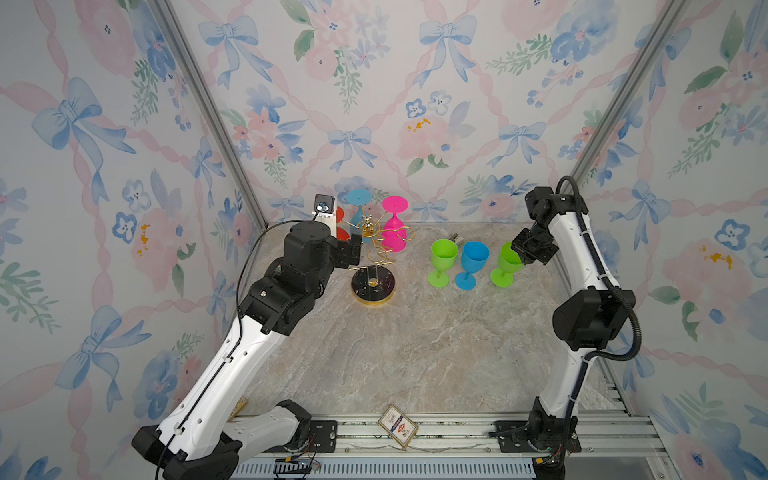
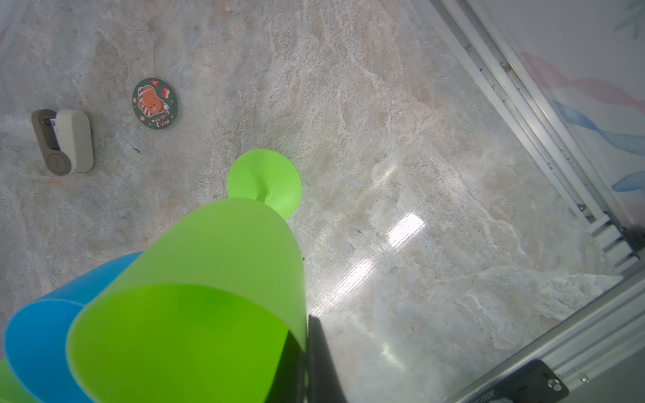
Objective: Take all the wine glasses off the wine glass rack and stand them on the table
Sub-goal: 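Set the lime green glass upright beside the blue glass with right while left withdraws, then open the right gripper off the lime glass rim and lift while left reaches the rack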
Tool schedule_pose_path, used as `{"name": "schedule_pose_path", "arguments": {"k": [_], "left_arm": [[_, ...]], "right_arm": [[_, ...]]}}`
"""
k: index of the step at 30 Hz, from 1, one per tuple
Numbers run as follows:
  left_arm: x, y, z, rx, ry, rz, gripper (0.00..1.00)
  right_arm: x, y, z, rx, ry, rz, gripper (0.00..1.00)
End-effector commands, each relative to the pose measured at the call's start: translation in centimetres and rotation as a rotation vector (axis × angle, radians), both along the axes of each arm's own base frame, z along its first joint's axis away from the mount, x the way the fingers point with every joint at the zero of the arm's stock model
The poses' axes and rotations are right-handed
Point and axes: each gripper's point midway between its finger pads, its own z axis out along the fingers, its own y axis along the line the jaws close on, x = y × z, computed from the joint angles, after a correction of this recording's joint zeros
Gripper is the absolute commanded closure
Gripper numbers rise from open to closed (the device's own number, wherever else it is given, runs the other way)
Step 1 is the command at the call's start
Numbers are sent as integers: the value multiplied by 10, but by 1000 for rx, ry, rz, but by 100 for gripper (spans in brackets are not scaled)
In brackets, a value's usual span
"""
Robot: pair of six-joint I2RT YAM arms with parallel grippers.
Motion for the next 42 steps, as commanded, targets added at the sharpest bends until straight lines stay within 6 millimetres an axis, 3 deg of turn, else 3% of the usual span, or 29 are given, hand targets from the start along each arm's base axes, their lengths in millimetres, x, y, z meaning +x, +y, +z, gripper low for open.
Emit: {"name": "schedule_pose_path", "arguments": {"k": [1,14,25,42], "left_arm": [[4,10,6,-53,4,-11,2],[8,56,-10,-69,30,84,2],[-1,65,-7,-59,12,99,2],[-9,70,-8,-54,3,108,2]], "right_arm": [[2,12,-6,20,33,10,100],[2,17,-18,29,66,14,100],[6,21,-31,57,91,0,100],[4,5,-39,79,106,-42,100]]}}
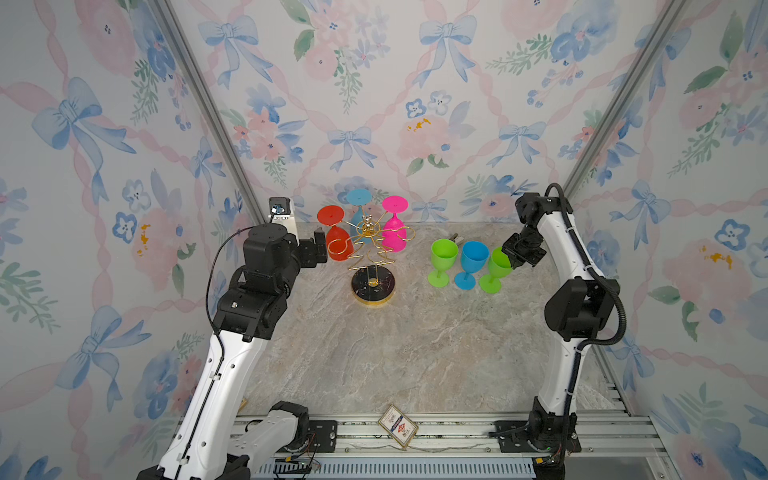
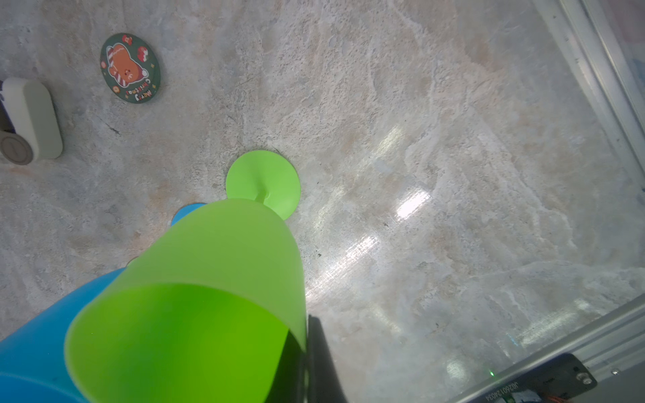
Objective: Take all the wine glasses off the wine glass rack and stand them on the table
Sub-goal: 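Open the right gripper off the lime glass rim and lift while left reaches the rack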
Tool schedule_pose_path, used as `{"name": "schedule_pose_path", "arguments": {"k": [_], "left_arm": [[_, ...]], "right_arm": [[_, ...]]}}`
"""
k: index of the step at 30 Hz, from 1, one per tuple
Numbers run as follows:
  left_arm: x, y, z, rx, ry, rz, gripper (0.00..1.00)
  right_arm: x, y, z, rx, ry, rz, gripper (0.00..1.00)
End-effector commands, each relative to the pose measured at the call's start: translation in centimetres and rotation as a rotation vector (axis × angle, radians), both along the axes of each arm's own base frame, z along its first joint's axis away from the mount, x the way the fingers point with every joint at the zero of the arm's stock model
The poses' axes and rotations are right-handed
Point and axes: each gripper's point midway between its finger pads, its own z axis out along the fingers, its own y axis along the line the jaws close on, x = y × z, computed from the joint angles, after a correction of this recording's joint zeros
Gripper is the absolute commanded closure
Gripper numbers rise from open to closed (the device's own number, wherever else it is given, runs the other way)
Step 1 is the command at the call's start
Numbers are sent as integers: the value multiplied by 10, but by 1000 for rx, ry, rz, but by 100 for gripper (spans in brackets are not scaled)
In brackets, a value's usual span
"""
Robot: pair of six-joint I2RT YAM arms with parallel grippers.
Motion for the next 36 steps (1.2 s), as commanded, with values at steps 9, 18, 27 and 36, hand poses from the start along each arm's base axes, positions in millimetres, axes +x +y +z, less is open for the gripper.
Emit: {"name": "schedule_pose_path", "arguments": {"k": [9,18,27,36], "left_arm": [[-5,3,-3,17,5,0,2],[-7,3,-7,19,11,-6,2],[-6,1,-10,16,17,-15,2],[-4,-1,-17,13,34,-23,2]], "right_arm": [[1,-4,-7,31,12,-31,100],[7,-7,-7,43,-21,-49,94],[11,-9,0,41,-56,-47,81],[17,-8,16,48,-126,-30,62]]}}
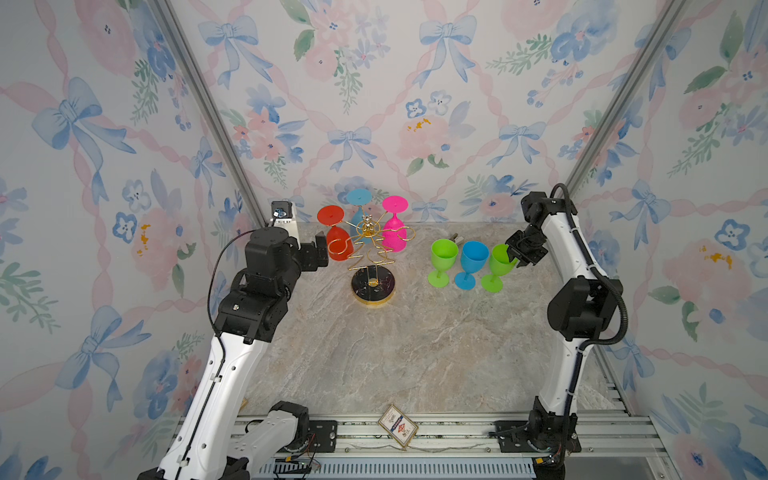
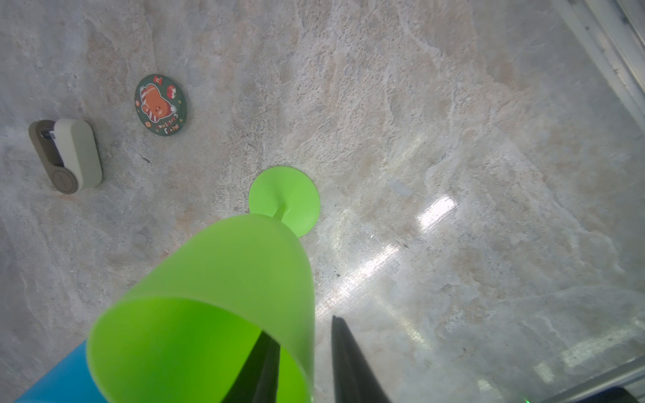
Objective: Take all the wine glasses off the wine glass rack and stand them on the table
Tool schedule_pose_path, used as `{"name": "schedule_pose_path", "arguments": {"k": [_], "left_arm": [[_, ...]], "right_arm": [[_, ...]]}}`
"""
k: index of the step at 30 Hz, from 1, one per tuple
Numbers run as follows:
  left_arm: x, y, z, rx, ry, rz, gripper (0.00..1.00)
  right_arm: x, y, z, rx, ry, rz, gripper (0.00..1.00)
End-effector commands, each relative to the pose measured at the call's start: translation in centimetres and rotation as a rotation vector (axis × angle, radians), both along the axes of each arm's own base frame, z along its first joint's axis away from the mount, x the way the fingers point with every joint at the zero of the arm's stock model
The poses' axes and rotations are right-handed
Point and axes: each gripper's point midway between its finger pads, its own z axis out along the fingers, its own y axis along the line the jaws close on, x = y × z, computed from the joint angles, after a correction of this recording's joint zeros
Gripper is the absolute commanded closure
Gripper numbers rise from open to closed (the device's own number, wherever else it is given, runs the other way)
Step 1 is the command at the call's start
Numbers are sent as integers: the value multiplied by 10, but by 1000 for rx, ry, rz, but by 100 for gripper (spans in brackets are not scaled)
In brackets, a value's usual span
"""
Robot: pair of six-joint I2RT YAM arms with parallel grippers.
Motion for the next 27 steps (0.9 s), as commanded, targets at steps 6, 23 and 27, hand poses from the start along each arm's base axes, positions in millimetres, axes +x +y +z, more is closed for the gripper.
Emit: {"name": "schedule_pose_path", "arguments": {"k": [6,23,27], "left_arm": [[6,-1,-16,23,48,-11,2],[38,13,-14,-115,80,-49,3],[49,19,-13,-204,89,-75,4]], "right_arm": [[-4,0,44,9,-129,19,54],[-42,43,151,-7,-609,451,17],[-62,72,172,43,-804,569,12]]}}
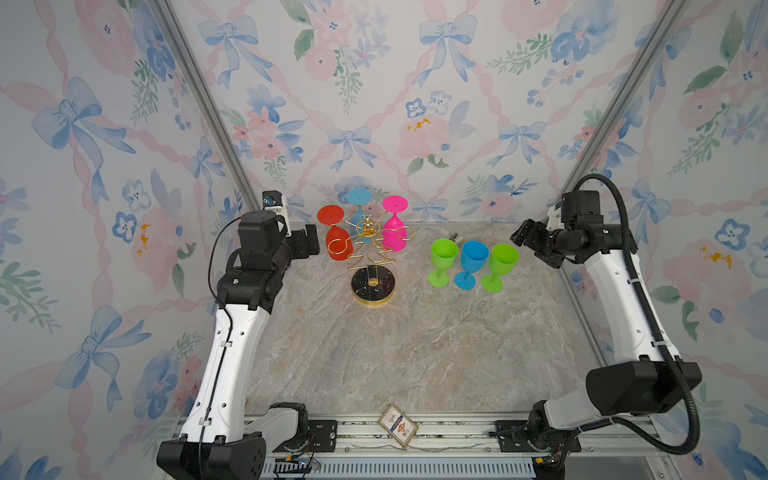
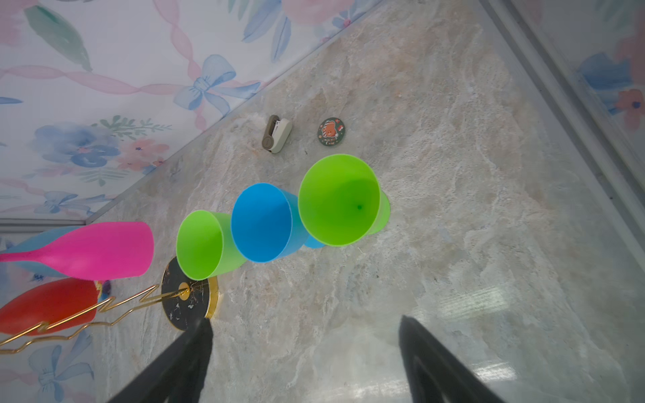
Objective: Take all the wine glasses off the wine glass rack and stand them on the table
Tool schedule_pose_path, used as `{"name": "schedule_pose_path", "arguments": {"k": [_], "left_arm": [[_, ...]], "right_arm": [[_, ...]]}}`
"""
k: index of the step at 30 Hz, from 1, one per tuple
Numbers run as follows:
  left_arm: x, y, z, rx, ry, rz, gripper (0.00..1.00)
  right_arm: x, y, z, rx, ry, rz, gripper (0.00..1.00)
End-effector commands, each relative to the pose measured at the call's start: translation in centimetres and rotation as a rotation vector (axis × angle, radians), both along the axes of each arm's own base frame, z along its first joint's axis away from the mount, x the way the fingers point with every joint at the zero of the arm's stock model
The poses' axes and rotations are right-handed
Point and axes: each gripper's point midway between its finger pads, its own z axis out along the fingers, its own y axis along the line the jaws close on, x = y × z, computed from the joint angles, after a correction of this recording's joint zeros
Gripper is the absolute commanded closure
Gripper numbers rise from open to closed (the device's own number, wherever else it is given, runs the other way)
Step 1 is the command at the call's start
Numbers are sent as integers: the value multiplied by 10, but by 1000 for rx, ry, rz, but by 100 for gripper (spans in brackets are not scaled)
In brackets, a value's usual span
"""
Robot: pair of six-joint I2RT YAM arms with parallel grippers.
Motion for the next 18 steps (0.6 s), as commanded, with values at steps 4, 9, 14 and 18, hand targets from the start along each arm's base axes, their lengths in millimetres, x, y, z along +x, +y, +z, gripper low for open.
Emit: {"name": "schedule_pose_path", "arguments": {"k": [4,9,14,18], "left_arm": [[16,-5,8,-171,6,-88,6],[35,-2,0,-357,43,-118,12],[49,-4,-7,-467,53,-154,14],[58,-14,-14,-541,76,-210,16]], "right_arm": [[-15,53,28,45,-257,291,11],[-35,90,18,104,-294,427,12],[-55,121,4,124,-310,525,12],[-64,131,-9,130,-305,551,11]]}}
